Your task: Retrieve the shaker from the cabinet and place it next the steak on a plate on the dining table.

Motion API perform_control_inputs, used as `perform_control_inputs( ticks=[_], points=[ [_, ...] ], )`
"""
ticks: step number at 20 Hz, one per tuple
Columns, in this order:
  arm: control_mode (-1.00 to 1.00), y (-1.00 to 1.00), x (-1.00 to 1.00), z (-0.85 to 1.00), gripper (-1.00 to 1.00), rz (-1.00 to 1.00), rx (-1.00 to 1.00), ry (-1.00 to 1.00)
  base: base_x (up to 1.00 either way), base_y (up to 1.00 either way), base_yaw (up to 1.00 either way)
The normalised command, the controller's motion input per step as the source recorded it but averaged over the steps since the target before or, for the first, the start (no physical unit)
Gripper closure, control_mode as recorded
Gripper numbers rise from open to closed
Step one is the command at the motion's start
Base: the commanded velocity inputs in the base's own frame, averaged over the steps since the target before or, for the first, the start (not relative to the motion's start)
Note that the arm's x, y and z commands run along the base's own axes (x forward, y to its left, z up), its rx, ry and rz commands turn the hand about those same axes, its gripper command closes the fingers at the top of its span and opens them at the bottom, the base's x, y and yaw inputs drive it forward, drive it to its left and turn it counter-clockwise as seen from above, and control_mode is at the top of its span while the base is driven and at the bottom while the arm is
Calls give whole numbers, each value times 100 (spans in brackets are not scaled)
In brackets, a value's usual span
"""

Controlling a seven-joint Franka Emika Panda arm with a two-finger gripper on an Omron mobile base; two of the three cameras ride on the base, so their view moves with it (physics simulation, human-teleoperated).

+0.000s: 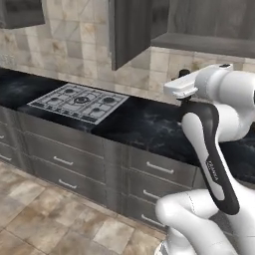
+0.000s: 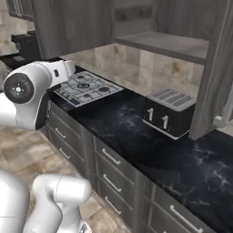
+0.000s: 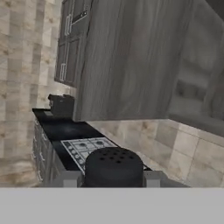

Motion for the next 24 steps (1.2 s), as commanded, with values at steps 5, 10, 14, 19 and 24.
perform_control_inputs(
  ticks=[5,10,14,19,24],
  points=[
    [100,0,0,0,100,0,0,0,-1,43,48],
    [100,0,0,0,100,0,0,0,0,44,50],
    [100,0,0,0,100,0,0,0,0,47,50],
    [100,0,0,0,100,0,0,0,0,46,51],
    [100,0,0,0,100,0,0,0,0,49,51]
  ],
)
